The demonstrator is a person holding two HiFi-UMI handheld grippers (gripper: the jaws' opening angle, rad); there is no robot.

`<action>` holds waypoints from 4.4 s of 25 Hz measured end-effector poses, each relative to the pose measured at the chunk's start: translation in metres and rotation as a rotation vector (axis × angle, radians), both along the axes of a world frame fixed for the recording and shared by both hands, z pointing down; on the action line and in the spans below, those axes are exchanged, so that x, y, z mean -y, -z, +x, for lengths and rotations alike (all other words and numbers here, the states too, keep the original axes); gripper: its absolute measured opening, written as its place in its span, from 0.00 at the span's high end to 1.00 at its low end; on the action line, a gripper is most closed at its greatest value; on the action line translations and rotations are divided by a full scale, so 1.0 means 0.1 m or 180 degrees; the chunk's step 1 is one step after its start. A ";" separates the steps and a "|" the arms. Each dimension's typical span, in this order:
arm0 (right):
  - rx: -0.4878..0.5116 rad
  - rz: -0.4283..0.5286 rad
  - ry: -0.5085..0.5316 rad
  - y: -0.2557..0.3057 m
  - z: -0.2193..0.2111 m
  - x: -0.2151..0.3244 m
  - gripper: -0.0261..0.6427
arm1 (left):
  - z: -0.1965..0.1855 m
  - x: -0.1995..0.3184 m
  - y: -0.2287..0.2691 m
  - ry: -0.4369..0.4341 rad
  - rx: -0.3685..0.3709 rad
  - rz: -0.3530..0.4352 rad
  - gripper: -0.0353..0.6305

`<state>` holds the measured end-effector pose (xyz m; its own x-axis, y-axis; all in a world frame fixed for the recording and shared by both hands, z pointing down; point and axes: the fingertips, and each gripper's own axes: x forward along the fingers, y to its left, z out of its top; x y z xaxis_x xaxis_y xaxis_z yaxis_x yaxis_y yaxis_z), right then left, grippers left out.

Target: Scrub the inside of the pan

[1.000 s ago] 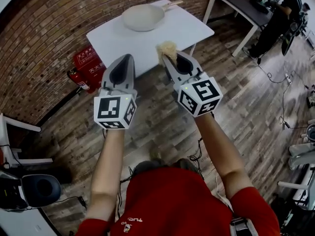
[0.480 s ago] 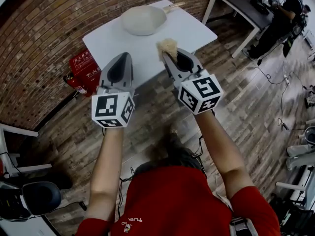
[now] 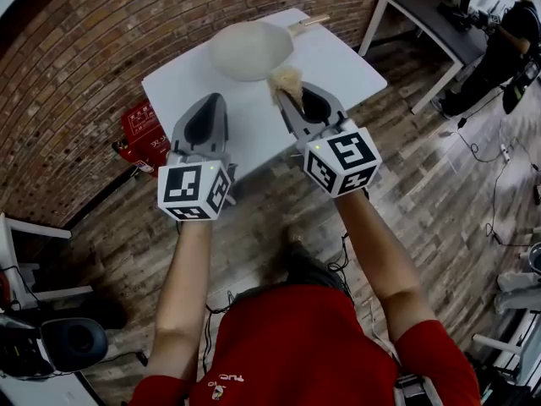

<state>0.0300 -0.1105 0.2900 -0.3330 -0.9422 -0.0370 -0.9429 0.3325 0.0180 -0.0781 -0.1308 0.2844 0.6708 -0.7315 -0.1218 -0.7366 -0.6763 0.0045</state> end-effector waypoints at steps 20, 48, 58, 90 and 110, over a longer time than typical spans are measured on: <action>-0.0023 -0.0121 0.0416 -0.11 0.96 1.54 0.83 | 0.99 1.37 -0.06 0.0503 0.0117 0.0020 0.93; -0.0292 -0.0490 0.0442 -0.57 0.64 3.43 0.83 | 0.74 3.15 -0.54 0.0613 0.0256 0.0013 0.93; -0.0707 -0.1082 0.0638 -1.09 0.48 3.95 0.83 | 0.62 3.56 -0.80 0.0739 0.0183 -0.0131 0.93; -0.1470 -0.2596 0.1016 -2.72 0.10 4.72 0.83 | 0.22 4.00 -1.31 0.1167 0.0237 -0.0461 0.93; -0.1600 -0.2645 0.0762 -2.48 0.61 4.55 0.83 | 0.21 3.99 -1.33 0.1153 0.0175 -0.0490 0.93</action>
<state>0.0907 -0.5653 0.5383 -0.3135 -0.5110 0.8003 -0.7961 0.6009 0.0718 -0.0575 -0.5299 0.4175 0.3684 -0.9290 0.0367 -0.9294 -0.3670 0.0395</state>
